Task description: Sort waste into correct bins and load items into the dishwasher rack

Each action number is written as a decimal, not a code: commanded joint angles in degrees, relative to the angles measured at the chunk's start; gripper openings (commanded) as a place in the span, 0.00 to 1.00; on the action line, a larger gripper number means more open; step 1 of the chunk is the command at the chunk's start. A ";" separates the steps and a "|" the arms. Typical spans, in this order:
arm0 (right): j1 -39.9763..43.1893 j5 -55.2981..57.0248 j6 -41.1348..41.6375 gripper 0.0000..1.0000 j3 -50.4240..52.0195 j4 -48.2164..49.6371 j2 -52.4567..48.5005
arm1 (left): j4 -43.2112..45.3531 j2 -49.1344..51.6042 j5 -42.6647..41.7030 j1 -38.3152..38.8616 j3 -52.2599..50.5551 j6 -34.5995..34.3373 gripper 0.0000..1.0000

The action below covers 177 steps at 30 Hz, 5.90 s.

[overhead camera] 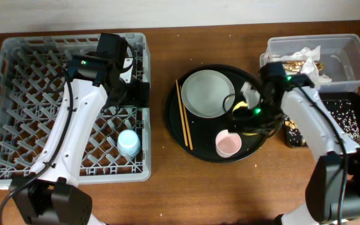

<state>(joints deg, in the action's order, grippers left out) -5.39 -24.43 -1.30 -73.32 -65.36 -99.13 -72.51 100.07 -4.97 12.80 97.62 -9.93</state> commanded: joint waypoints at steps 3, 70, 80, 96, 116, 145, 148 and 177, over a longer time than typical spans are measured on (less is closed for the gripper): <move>-1.42 8.63 3.76 0.20 4.07 4.15 0.35 | 1.01 -0.33 -1.90 0.17 0.79 0.13 0.94; -4.46 -5.92 25.05 0.98 0.94 38.40 6.47 | 2.12 -3.39 -3.69 -11.32 -1.01 13.57 0.52; -4.79 -1.99 24.00 0.98 1.05 34.84 6.47 | 4.35 6.71 3.41 -4.59 -5.03 12.94 0.51; -4.79 -1.84 23.98 0.98 1.05 34.67 6.47 | 1.92 9.97 10.08 -2.08 -4.50 12.94 0.99; -4.61 32.17 22.88 0.82 -12.02 -5.07 8.72 | -1.42 9.97 -12.22 5.42 16.96 22.71 0.89; -9.60 32.85 12.26 0.33 -6.27 9.92 -10.23 | 6.01 12.85 -2.67 4.66 16.94 0.52 0.89; -9.60 33.05 12.26 0.29 -6.27 10.93 -10.23 | 5.86 12.85 -2.67 4.66 16.94 0.52 0.89; 5.66 12.66 13.81 0.79 -17.64 0.33 -1.68 | -0.46 13.94 -8.55 9.66 16.37 0.52 0.89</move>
<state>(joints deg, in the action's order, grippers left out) -5.23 -8.10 10.70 -90.56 -64.34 -101.47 -72.42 112.86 -10.22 18.57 113.86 -8.88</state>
